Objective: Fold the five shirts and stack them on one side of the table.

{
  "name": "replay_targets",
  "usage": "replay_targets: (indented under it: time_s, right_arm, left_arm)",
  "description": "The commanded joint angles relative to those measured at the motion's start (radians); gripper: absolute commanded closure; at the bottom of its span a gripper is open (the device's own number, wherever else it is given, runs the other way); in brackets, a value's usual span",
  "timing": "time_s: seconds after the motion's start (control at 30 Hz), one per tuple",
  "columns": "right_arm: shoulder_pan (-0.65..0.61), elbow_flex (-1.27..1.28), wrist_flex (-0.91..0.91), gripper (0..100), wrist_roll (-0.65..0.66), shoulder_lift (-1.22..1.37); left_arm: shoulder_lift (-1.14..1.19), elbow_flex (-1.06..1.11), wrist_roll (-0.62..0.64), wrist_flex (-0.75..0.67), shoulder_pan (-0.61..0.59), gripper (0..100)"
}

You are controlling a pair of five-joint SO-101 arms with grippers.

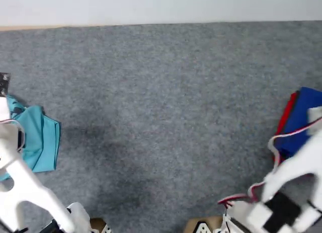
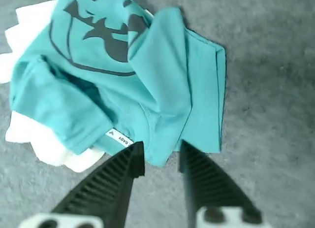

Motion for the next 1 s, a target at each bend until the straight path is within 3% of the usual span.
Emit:
replay_targets:
  time_s: [0.0, 0.23, 0.4, 0.97]
  right_arm:
    - [-0.102, 0.218, 0.039, 99.0, -0.071, -0.157]
    - [-0.171, 0.468, 0.038, 99.0, -0.133, -0.249]
    - [-0.171, 0.540, 0.039, 99.0, -0.133, -0.257]
    - [-0.176, 0.594, 0.039, 99.0, -0.193, -0.259]
  left_arm:
    - [-0.020, 0.081, -0.049, -0.112, -0.021, 81]
    - [-0.018, 0.328, -0.256, -0.431, -0.094, 77]
    - [0.000, 0.435, -0.328, -0.595, -0.140, 75]
    - [0.661, 0.024, -0.348, -0.491, -0.176, 76]
